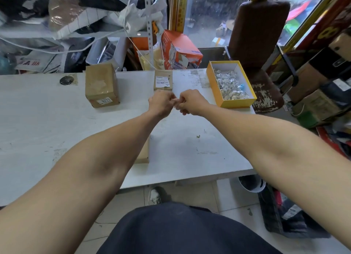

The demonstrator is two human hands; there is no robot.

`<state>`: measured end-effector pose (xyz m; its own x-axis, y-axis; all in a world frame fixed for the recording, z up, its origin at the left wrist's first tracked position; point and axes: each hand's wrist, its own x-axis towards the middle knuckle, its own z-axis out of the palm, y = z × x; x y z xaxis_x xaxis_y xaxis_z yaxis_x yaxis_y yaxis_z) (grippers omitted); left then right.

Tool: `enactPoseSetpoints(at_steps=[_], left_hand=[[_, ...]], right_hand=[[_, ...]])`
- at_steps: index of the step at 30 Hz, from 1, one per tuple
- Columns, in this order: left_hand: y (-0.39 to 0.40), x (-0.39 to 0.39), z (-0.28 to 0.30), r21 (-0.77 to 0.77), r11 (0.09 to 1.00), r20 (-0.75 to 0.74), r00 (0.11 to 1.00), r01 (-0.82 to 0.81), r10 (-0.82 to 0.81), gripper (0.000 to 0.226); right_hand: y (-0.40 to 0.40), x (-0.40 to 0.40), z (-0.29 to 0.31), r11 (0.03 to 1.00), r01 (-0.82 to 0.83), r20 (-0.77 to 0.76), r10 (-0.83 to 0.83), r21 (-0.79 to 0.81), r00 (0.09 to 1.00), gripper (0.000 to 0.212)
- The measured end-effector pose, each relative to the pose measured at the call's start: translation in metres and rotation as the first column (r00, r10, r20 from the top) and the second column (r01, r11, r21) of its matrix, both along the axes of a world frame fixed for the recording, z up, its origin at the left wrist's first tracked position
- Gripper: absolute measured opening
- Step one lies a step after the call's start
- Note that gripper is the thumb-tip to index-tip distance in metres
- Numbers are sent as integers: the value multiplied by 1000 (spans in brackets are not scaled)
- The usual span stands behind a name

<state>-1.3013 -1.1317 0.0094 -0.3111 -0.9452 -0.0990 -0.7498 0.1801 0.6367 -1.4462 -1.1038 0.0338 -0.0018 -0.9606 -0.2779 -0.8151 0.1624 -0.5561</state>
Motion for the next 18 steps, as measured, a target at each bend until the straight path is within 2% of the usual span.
enactPoseSetpoints(at_steps=[3,7,12,16,18], left_hand=[[-11,-4,1,14,996,43,996,83,-84,9],[-29,-8,4,-21,996,39,996,83,-82,12],[-40,-30,9,-52,988,79,987,148,-144,20],[-47,-54,7,-87,983,100,983,162,-153,18],[-51,-69,8,-114,981,122,982,156,-142,16]], right_hand=[[-10,-8,-3,998,58,-3,-58,-7,998,16],[-19,-15,-2,999,47,15,-46,-24,999,7],[-23,-36,1,998,37,-38,-39,-52,999,16],[-26,-58,6,999,19,-93,-22,-37,995,32],[-27,-75,4,999,31,-83,-35,-45,996,32]])
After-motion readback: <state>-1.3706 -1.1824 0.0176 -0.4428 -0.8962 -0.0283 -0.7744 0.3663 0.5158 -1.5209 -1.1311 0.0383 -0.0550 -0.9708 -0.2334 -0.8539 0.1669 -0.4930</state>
